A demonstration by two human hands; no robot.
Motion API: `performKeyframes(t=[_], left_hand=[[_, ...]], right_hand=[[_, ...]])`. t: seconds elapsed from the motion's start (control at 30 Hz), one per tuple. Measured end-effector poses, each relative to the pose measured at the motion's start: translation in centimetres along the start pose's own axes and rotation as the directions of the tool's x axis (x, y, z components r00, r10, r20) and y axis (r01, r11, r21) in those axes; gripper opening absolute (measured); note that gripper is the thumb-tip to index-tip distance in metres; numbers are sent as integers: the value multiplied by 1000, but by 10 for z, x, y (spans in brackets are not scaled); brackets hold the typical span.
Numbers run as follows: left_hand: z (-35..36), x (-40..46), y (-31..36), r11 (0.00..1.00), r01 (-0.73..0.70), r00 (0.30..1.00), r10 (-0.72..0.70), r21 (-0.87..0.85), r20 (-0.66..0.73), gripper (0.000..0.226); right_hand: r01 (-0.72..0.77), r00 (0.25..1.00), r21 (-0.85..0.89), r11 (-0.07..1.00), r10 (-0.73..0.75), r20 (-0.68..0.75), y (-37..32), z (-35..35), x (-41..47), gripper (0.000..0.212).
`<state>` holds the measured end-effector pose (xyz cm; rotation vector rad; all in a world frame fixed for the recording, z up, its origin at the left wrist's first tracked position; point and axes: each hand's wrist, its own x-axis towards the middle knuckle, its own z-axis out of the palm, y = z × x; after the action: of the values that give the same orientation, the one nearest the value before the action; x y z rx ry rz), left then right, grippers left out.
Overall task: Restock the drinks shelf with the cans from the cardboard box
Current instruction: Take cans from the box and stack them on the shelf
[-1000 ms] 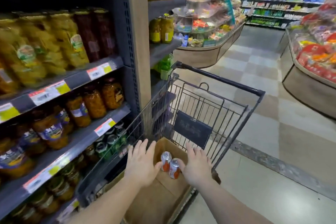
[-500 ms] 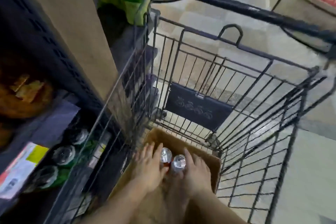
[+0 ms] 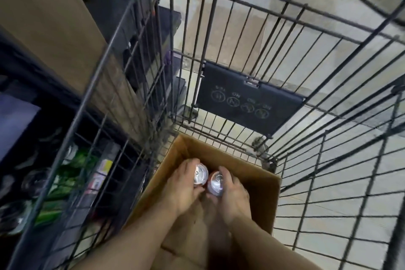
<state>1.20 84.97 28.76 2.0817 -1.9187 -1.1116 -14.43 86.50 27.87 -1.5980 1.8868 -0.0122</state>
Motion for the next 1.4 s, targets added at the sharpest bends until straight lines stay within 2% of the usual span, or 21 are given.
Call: performKeyframes(t=[0.17, 0.37, 0.53, 0.63, 0.8, 0.9, 1.0, 1.13, 1.3, 1.4], left_hand=[[-15, -23, 10, 997, 39, 999, -40, -68, -20, 76], [-68, -93, 33, 991, 40, 994, -53, -127, -94, 77], [-125, -173, 60, 995, 77, 966, -92, -71, -242, 78], [-153, -242, 78, 993, 95, 922, -114, -68, -371, 77], [-186, -390, 107, 986, 155, 819, -162, -59, -550, 70], [-202, -484, 117, 966, 257, 759, -222, -32, -612, 67], [-211, -585, 118, 932, 354, 683, -312, -74, -660, 74], [-205, -725, 109, 888, 387, 512, -431, -248, -743, 79], [-173, -903, 99, 809, 440, 282, -537, -390, -795, 79], [-140, -1012, 90, 767, 451, 156, -570, -455, -806, 79]], right_hand=[[18, 999, -29, 999, -19, -31, -9, -24, -18, 82], [173, 984, -92, 981, -176, -25, -48, -87, -65, 80], [383, 920, -206, 901, -392, -3, -92, -141, -125, 79], [507, 854, -225, 832, -520, 2, -115, -170, -180, 80], [724, 675, -268, 636, -734, 82, -147, -203, -292, 82], [814, 576, -195, 547, -803, 155, -173, -215, -366, 80], [910, 415, -140, 391, -870, 266, -200, -220, -442, 79], [978, 206, -41, 207, -901, 381, -235, -218, -551, 84], [990, -86, 138, -31, -909, 407, -262, -186, -710, 80], [964, -224, 230, -137, -882, 415, -264, -149, -814, 77]])
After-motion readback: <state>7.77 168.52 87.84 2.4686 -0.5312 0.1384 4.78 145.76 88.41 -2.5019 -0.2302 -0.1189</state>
